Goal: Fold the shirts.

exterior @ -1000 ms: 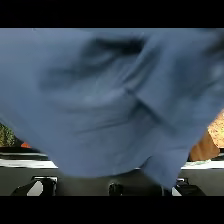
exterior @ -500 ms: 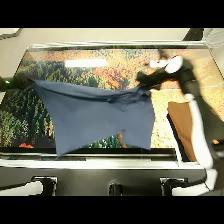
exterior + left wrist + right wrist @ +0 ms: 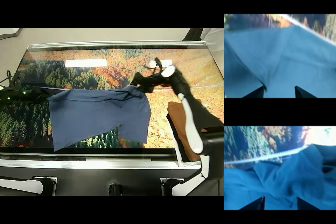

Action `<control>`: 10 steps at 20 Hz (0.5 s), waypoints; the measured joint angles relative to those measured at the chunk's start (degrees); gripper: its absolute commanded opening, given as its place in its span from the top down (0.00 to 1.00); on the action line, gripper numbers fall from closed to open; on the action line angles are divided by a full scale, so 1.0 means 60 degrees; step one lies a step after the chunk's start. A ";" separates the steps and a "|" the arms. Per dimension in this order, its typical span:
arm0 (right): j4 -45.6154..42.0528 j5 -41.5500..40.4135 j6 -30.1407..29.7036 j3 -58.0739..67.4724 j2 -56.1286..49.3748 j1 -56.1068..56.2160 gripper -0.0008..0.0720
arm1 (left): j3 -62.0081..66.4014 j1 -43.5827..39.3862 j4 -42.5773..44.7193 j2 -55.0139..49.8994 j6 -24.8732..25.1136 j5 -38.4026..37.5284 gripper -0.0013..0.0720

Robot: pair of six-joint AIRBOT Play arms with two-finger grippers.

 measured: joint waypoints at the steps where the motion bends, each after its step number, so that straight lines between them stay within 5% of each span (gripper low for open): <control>1: -0.0222 0.0688 -0.0189 0.0025 0.0175 -0.0346 0.29 | 0.0004 0.0182 0.0248 0.0004 -0.0131 -0.0685 0.35; 5: -0.1781 0.3789 -0.0594 0.0044 0.0565 -0.1446 0.29 | -0.1337 0.0692 0.1151 0.0729 -0.0674 -0.2331 0.38; 10: -0.2783 0.5530 -0.0721 0.0036 0.0681 -0.1851 0.29 | -0.4874 0.1217 0.2182 0.2539 -0.0583 -0.2284 0.38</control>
